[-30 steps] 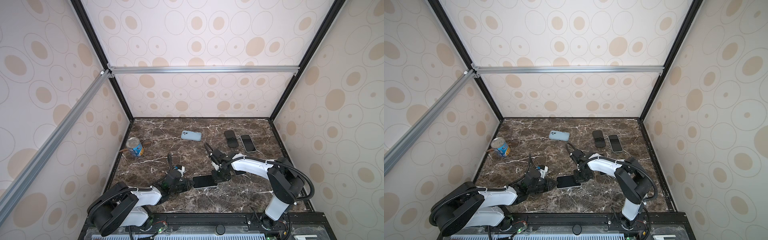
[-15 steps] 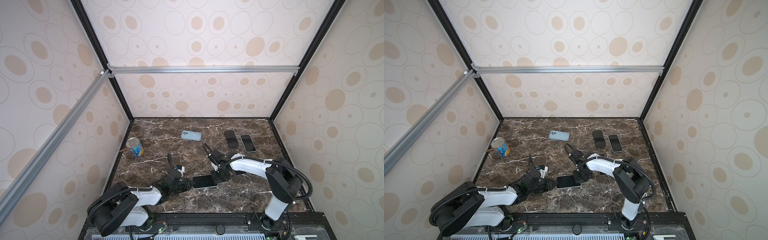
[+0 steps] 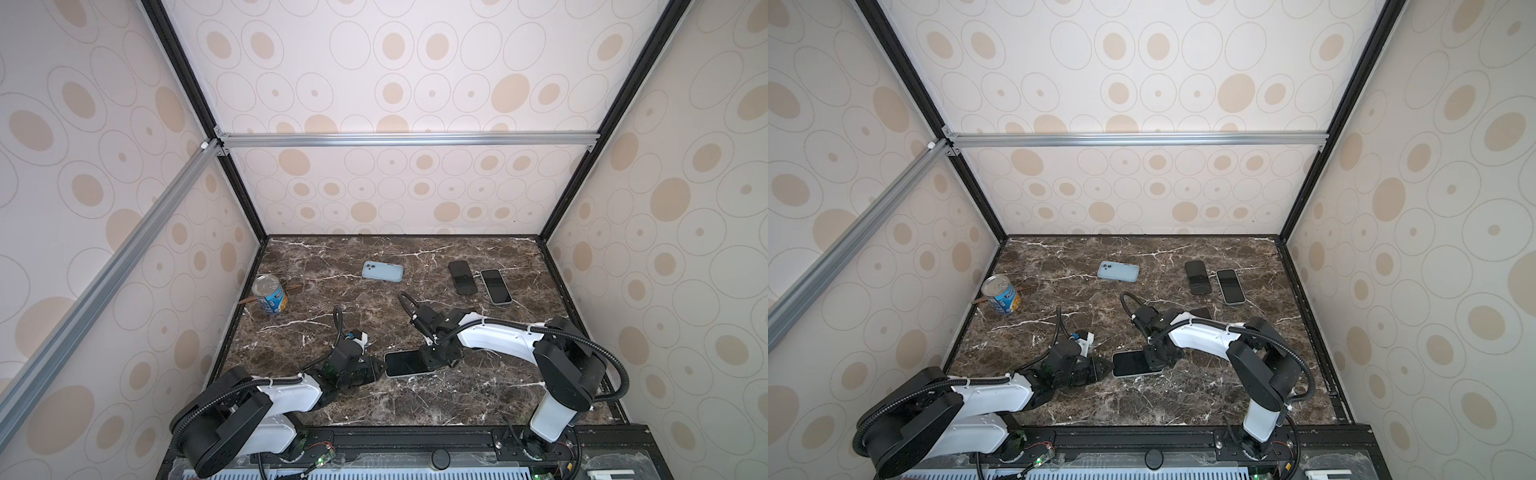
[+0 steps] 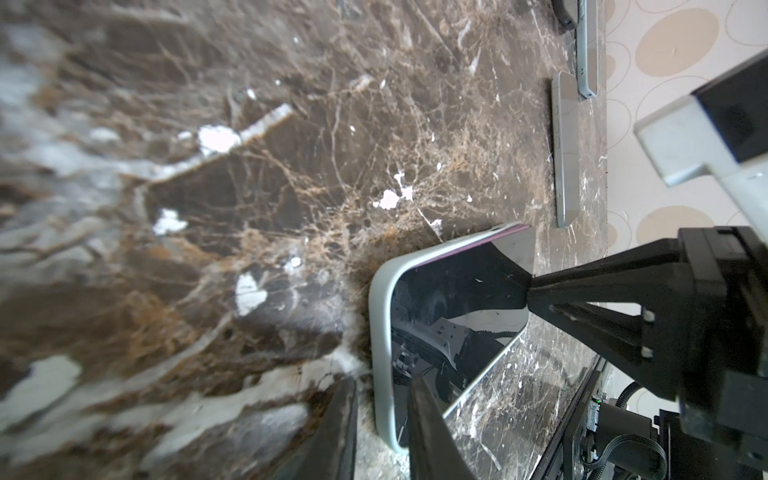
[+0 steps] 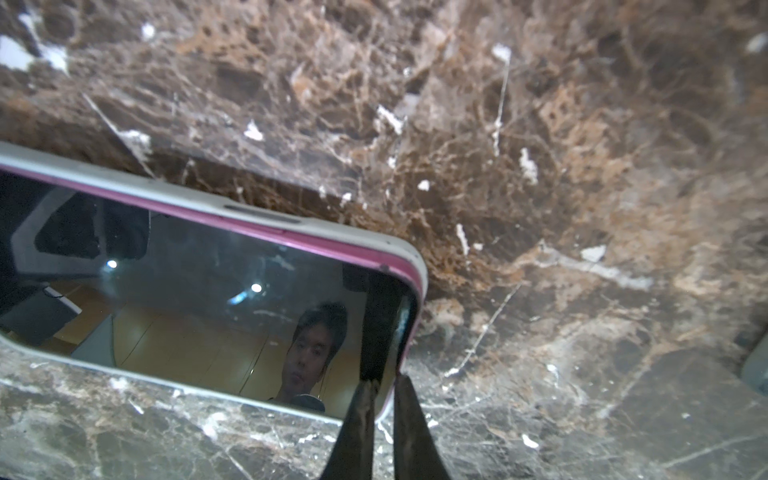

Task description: Put the phone into the phone case

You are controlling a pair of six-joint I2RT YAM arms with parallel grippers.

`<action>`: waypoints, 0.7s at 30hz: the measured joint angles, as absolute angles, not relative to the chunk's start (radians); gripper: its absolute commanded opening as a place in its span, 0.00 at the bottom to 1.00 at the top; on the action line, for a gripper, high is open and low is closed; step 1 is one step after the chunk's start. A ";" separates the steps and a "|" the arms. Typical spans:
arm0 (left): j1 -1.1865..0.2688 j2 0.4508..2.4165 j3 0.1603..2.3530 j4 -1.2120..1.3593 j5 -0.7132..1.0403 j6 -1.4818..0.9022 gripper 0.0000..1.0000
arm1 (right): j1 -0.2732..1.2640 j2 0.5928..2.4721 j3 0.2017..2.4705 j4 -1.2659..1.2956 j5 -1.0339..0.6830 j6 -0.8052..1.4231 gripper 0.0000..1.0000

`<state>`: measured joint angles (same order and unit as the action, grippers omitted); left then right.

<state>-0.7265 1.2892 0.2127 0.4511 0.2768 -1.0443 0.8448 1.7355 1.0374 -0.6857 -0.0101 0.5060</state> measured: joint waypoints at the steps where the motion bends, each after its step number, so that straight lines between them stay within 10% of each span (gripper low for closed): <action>1: -0.727 1.288 0.213 0.449 0.276 -1.044 0.23 | 0.846 1.726 1.034 -0.679 -0.009 0.506 0.13; 21: -0.727 1.211 0.210 0.350 0.232 -1.043 0.26 | 0.746 1.528 0.928 -0.596 -0.157 0.515 0.24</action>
<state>-0.7265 1.2110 0.2104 0.3496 0.2317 -1.0428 0.7460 1.5276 0.9279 -0.5964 -0.1566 0.5148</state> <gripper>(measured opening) 0.253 0.243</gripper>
